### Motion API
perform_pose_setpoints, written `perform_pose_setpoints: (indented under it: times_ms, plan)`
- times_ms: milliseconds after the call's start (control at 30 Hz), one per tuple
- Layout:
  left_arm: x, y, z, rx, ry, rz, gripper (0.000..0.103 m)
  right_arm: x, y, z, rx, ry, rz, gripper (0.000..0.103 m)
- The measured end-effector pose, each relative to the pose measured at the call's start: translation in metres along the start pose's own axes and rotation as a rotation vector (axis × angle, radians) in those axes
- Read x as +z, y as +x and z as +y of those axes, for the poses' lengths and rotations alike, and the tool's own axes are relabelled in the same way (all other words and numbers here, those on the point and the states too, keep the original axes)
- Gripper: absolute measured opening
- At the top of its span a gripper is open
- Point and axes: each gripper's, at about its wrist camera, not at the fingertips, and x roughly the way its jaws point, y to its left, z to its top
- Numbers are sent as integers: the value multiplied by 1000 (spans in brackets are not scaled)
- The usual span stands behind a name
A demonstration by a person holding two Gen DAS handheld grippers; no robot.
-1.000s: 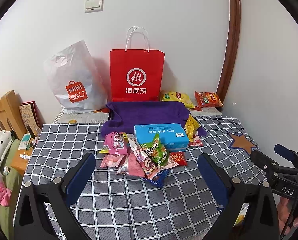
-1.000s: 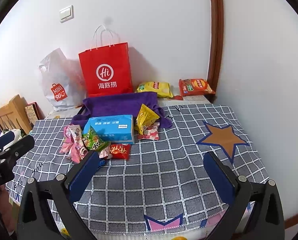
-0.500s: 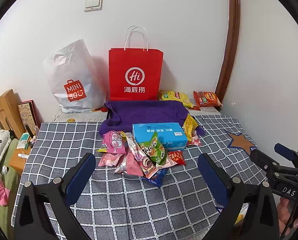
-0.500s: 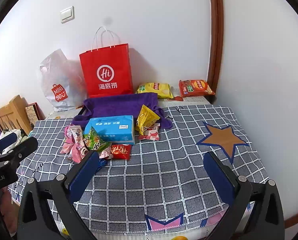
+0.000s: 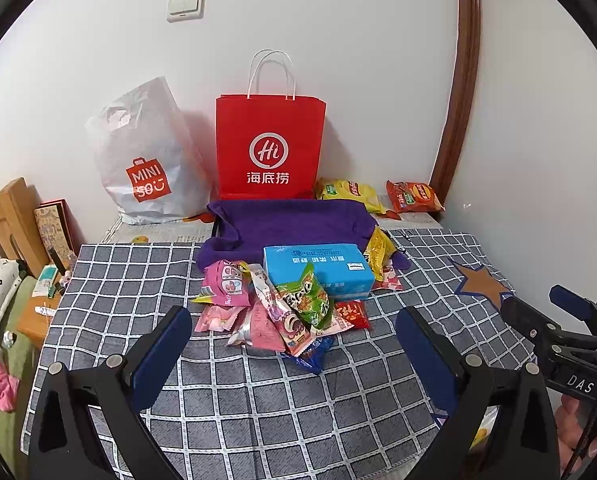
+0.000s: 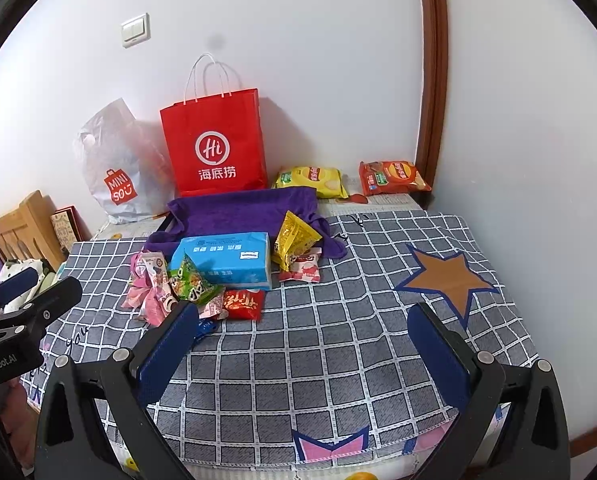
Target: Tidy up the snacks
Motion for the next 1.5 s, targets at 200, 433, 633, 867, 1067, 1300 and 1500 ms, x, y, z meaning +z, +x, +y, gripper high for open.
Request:
perform_pose_setpoints:
  times_ms: [200, 433, 633, 867, 1067, 1300, 1500]
  plan:
    - [-1, -1, 1, 4, 2, -7, 102, -1, -2, 1, -1, -2, -6, 103]
    - [-2, -2, 1, 2, 4, -10, 102, -2, -2, 1, -1, 0, -9, 103]
    - [-3, -2, 1, 4, 4, -10, 102, -3, -2, 0, -2, 1, -12, 103]
    - [-3, -3, 2, 5, 6, -12, 102, -2, -3, 3, 2, 0, -14, 103]
    - [-4, -4, 2, 5, 7, -13, 102, -3, -3, 3, 3, -3, -15, 103]
    - [-5, -3, 8, 10, 7, -16, 102, -4, -1, 7, 3, -6, -16, 103]
    - [-3, 11, 14, 16, 7, 3, 102, -4, 14, 9, 12, -10, -2, 103]
